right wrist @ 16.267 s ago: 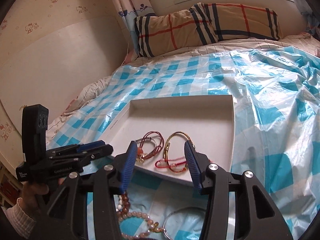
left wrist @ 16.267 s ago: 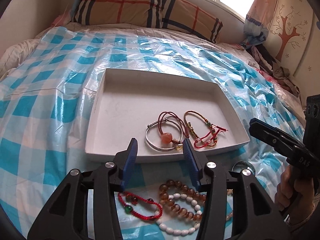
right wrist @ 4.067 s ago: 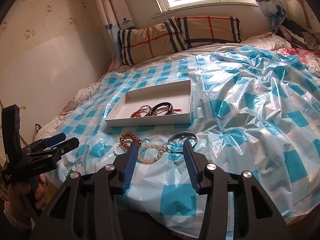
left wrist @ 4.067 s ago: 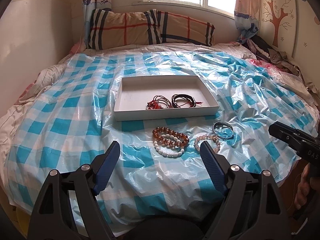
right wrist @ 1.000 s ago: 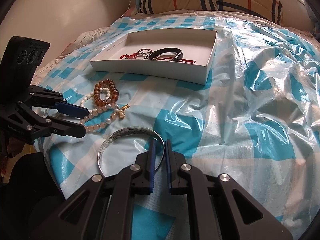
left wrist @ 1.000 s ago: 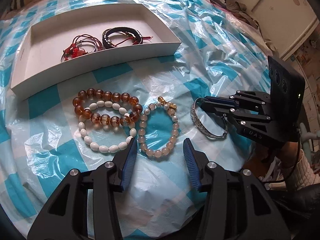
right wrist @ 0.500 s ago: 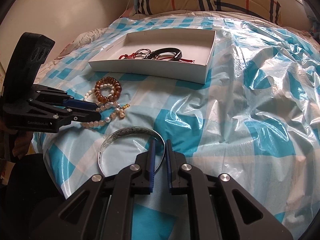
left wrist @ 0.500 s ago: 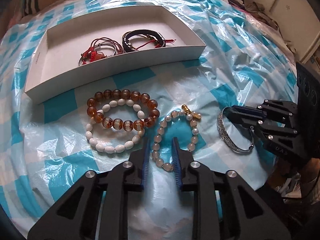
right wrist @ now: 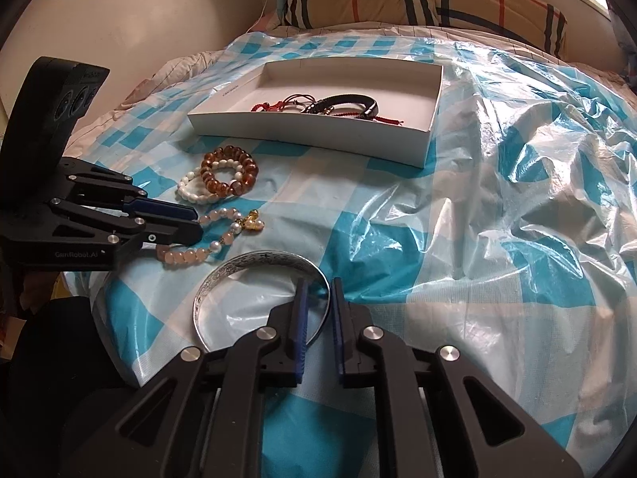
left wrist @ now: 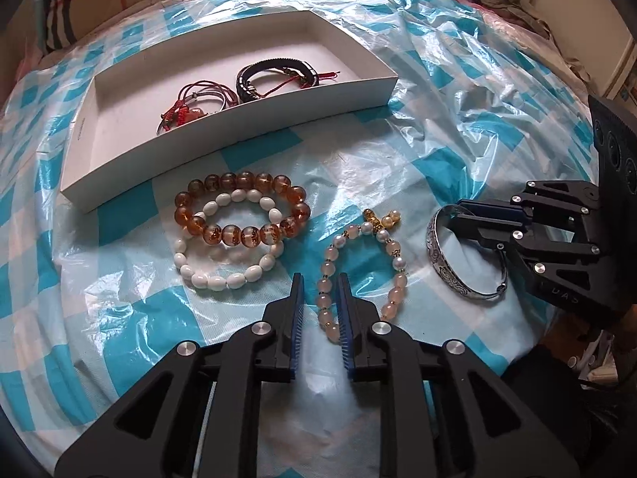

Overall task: Organize jewelry
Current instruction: 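Carry the pink bead bracelet and silver bangle toward the white tray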

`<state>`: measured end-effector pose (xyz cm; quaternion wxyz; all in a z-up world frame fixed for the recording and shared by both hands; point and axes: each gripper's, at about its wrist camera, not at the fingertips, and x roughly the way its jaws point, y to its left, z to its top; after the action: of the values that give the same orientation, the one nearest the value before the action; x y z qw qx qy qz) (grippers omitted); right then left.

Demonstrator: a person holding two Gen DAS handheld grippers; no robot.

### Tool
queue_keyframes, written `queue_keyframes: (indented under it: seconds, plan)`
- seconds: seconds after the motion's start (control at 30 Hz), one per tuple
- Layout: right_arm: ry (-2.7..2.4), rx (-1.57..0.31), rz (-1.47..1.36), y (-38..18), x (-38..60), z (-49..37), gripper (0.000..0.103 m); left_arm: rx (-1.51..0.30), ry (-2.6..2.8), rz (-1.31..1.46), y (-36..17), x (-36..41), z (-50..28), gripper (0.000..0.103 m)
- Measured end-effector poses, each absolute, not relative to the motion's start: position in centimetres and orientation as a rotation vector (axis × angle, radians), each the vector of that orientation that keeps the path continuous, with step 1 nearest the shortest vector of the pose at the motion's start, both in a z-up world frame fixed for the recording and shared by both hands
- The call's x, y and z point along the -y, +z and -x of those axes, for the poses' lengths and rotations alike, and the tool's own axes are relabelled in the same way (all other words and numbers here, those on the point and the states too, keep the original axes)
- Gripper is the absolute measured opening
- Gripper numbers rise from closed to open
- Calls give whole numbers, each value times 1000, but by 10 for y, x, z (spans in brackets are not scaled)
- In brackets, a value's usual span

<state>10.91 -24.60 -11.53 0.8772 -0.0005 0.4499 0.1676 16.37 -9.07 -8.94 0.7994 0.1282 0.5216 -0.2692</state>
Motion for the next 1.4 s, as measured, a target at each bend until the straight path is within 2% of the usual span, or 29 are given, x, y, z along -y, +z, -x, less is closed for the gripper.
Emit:
queue_keyframes:
  seconds: [0.03,0.13,0.6,0.97,1.4]
  plan:
    - [348,-934,-7,-115,247,-108,11,-1113,-584,-280,-89,92,-162,7]
    - [345,-917,-45,-110,248,-104,7,-1076,-570,-285,-80,90,-155,7]
    - [441,-712,-320,-46,256,-58,7,-828,-368,-217,-9,53,-96,7]
    - [469,-626,-401,-15,245,-30,7,-741,-348,-146,27,25,-63,7]
    - [485,-579,-441,1,241,-20,7,-679,-322,-119,46,7,-45,7]
